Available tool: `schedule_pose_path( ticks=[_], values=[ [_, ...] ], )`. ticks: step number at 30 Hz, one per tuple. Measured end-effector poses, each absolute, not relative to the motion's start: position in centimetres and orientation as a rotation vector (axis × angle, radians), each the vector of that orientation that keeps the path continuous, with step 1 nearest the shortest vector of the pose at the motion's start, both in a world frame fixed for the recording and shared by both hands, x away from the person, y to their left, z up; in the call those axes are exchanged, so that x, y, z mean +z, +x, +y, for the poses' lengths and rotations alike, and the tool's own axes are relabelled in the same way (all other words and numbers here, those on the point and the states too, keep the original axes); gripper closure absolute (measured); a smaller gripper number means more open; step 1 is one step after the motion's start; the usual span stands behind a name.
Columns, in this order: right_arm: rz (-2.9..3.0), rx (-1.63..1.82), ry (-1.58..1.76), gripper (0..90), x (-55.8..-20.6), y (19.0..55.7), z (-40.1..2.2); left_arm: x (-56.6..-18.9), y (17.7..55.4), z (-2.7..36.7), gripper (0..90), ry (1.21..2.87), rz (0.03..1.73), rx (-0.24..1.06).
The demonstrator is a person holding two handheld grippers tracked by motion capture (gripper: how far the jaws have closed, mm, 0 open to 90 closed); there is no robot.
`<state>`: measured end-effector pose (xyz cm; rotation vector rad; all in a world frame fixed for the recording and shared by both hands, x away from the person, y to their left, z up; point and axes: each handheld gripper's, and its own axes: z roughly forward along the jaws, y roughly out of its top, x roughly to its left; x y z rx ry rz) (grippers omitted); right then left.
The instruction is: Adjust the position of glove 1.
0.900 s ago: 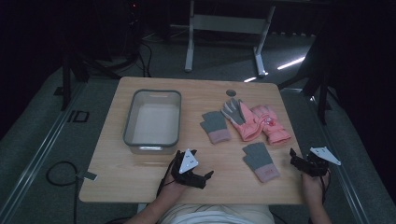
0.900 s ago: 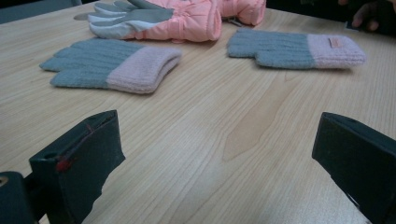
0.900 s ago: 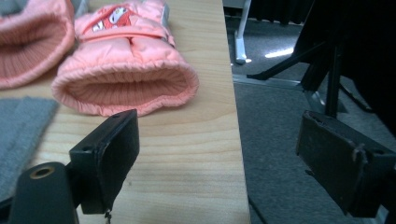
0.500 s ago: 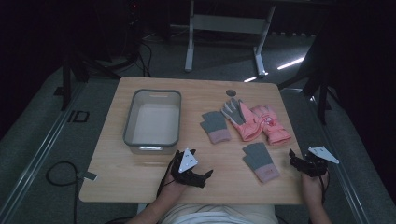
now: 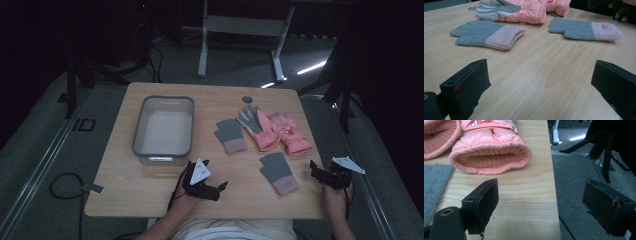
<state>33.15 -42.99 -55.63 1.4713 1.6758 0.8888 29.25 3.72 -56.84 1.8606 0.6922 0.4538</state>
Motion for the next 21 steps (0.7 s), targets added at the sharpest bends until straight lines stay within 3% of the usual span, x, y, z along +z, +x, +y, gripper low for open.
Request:
schedule_pose_path(
  ticks=[21],
  values=[
    [1.734,0.853,1.500,11.5,-54.0,33.4,-42.5,-56.9,29.2,3.6,1.1,1.861,0.694,0.461]
  ],
)
